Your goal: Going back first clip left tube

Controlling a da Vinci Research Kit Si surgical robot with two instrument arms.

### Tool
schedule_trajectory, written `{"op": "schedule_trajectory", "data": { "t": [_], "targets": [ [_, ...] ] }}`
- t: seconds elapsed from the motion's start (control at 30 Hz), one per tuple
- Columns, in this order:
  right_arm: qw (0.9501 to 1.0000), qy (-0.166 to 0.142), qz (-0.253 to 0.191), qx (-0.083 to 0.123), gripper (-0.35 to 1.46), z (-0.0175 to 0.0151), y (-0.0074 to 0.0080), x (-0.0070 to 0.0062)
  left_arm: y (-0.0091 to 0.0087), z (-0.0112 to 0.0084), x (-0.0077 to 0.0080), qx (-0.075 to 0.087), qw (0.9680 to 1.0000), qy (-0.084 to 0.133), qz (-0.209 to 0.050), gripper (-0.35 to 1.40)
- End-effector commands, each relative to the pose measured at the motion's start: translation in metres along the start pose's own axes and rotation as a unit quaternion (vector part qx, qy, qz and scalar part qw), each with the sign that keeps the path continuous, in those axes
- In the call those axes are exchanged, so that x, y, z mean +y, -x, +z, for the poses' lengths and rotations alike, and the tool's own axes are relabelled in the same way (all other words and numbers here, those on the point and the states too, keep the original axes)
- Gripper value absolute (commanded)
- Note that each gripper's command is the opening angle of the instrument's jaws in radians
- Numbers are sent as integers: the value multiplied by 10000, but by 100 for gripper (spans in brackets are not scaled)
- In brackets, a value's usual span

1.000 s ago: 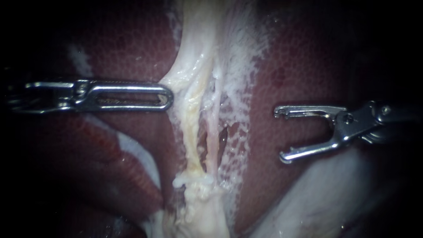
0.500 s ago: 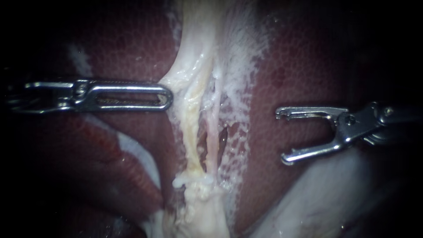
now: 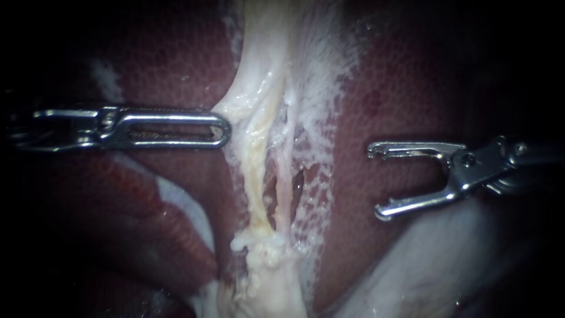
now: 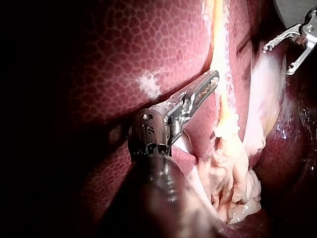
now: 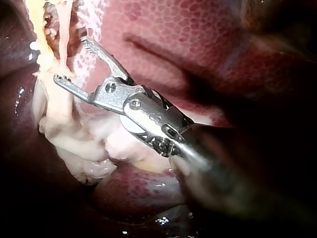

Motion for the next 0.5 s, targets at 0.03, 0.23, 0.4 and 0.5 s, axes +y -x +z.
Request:
{"op": "schedule_trajectory", "data": {
  "t": [0.03,0.23,0.4,0.5],
  "targets": [
    [10000,-1,0,-3,60,0,0,0,0,0,0,-2,10000,-1,5,-35],
    [10000,0,0,-3,60,0,1,0,-5,6,2,4,10000,21,-9,-35],
    [10000,1,-1,-3,60,0,1,0,-9,9,3,28,10000,42,-23,-35],
    [10000,1,-2,-3,60,1,1,0,-9,9,3,27,10000,42,-23,-35]
  ]
}}
